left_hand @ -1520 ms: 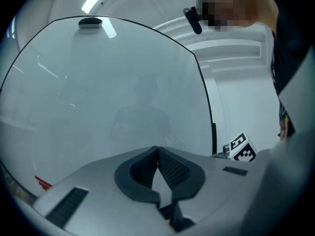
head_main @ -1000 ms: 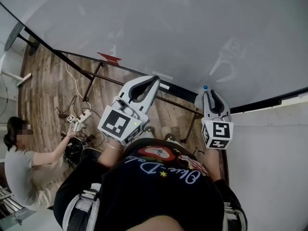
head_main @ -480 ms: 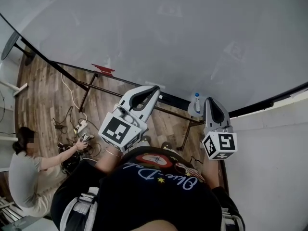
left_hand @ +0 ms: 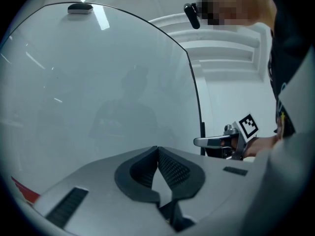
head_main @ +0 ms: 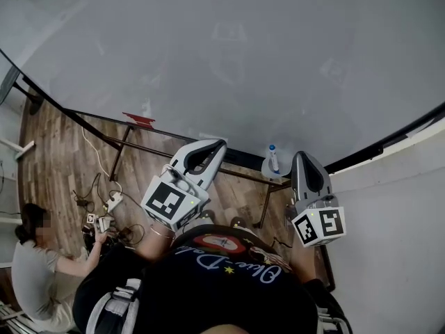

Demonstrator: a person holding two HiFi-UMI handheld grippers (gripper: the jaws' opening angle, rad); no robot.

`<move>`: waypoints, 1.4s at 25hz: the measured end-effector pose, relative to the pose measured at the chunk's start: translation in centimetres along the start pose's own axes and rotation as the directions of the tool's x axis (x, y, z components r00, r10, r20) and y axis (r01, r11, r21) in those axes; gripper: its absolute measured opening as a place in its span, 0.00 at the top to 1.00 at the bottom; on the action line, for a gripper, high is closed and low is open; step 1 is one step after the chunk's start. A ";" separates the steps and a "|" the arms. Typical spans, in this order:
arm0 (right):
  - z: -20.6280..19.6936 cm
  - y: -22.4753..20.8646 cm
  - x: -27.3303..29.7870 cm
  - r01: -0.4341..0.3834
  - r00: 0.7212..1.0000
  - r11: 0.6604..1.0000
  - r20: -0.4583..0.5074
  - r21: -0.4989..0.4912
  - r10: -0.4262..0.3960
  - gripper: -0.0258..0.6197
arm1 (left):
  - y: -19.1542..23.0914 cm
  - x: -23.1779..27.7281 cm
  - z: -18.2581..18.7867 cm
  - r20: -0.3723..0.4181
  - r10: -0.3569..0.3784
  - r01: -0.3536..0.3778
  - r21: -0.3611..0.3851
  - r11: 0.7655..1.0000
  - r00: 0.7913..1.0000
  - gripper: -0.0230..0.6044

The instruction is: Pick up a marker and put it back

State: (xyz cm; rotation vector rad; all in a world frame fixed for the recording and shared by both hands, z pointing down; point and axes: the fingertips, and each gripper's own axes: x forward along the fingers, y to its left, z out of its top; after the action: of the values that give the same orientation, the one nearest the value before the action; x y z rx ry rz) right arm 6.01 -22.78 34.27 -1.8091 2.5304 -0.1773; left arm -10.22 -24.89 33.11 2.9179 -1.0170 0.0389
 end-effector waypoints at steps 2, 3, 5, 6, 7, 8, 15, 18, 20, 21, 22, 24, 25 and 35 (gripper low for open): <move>0.4 0.1 -0.3 -0.001 1.000 1.000 0.019 0.004 0.001 0.96 | 0.0 0.0 0.0 0.002 -0.002 0.002 -0.003 1.000 1.000 0.96; 0.6 0.1 -0.3 -0.001 1.000 1.000 0.024 0.004 0.001 0.96 | 0.1 0.1 0.1 0.004 0.000 0.000 -0.009 1.000 1.000 0.96; 0.9 0.2 -0.4 -0.003 1.000 1.000 0.030 0.002 0.003 0.96 | 0.1 0.1 0.0 0.006 0.001 -0.001 -0.015 1.000 1.000 0.96; 0.9 0.2 -0.4 -0.004 0.999 1.000 0.032 0.001 0.004 0.96 | 0.1 0.1 0.0 0.006 0.001 -0.001 -0.015 1.000 1.000 0.96; 1.0 0.2 -0.4 -0.005 0.999 1.000 0.033 -0.001 0.005 0.96 | 0.1 0.1 -0.1 0.005 0.001 -0.001 -0.015 1.000 1.000 0.96; 1.0 0.3 -0.4 -0.007 0.999 1.000 0.033 -0.002 0.007 0.96 | 0.1 0.1 -0.2 0.004 0.001 -0.001 -0.017 1.000 1.000 0.96; 1.1 0.5 -0.6 -0.008 0.999 1.000 0.040 -0.007 0.009 0.96 | 0.1 -0.1 -0.2 0.005 0.003 -0.003 -0.010 1.000 1.000 0.96; 1.3 0.6 -0.6 -0.009 0.999 1.000 0.041 -0.023 0.010 0.96 | 0.1 -0.2 -0.2 0.005 0.005 -0.005 -0.010 1.000 1.000 0.96; 1.3 0.7 -0.7 -0.011 0.999 0.999 0.037 -0.034 0.012 0.96 | 0.1 -0.3 -0.3 0.005 0.006 -0.006 -0.011 1.000 1.000 0.96; 1.3 0.8 -0.7 -0.011 0.999 0.999 0.035 -0.035 0.012 0.96 | 0.1 -0.3 -0.3 0.004 0.007 -0.007 -0.015 1.000 1.000 0.96; 1.3 0.8 -0.7 -0.011 0.999 0.999 0.035 -0.033 0.013 0.96 | 0.1 -0.3 -0.3 0.004 0.008 -0.008 -0.018 1.000 1.000 0.96; 1.3 0.8 -0.7 -0.014 0.999 0.999 0.033 -0.030 0.015 0.96 | 0.1 -0.3 -0.3 0.006 0.007 -0.007 -0.013 1.000 1.000 0.96; 1.2 0.8 -0.7 -0.015 0.999 0.999 0.032 -0.031 0.016 0.96 | 0.1 -0.3 -0.3 0.007 0.008 -0.007 -0.013 1.000 1.000 0.96; 1.0 0.8 -0.6 -0.013 0.999 0.999 0.030 -0.038 0.015 0.96 | 0.3 -0.3 -0.5 0.006 0.015 -0.015 -0.018 1.000 1.000 0.96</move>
State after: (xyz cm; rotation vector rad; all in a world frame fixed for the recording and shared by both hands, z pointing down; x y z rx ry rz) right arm 5.60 -22.01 33.16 -1.7923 2.5421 -0.1011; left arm -10.61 -24.88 33.58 2.8965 -1.0353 0.0211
